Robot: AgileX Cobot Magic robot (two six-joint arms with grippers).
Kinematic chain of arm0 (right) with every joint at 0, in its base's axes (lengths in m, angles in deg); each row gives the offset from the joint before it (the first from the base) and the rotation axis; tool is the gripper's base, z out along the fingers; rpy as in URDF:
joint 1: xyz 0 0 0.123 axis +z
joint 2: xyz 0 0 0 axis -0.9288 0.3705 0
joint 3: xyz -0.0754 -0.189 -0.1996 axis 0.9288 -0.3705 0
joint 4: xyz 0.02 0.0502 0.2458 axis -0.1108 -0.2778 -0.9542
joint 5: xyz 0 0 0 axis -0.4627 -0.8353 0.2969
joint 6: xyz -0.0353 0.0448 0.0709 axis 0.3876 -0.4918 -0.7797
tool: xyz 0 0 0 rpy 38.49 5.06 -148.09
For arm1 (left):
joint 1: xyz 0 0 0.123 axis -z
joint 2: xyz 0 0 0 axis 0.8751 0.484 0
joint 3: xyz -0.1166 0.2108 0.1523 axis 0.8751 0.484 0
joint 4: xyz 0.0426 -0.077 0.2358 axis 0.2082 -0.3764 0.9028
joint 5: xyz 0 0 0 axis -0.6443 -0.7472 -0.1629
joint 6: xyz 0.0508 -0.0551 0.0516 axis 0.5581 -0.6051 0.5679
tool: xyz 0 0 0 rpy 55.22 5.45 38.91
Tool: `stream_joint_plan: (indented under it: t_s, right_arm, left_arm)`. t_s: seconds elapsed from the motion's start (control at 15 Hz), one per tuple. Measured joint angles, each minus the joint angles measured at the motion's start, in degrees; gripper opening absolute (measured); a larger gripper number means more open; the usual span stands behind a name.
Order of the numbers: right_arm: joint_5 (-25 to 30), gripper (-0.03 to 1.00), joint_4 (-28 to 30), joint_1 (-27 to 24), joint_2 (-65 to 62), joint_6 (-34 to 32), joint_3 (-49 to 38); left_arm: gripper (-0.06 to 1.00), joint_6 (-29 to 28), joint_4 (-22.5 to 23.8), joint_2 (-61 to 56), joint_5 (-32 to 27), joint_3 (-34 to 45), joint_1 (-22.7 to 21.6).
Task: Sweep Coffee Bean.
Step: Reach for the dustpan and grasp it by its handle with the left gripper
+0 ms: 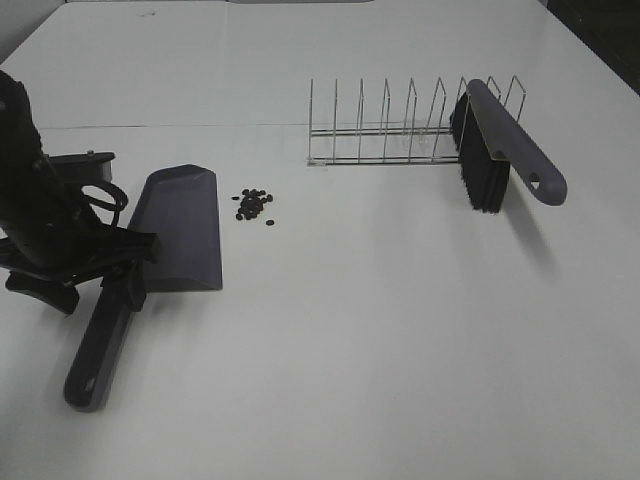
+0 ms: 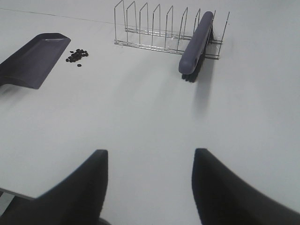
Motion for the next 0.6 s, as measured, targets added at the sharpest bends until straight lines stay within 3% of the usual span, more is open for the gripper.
stream_joint_plan:
  t_s: [0.6]
  right_arm:
    - [0.0, 0.44, 0.0, 0.0, 0.0, 0.0, 0.0]
  left_arm:
    - [0.63, 0.0, 0.2, 6.0, 3.4, -2.1, 0.0]
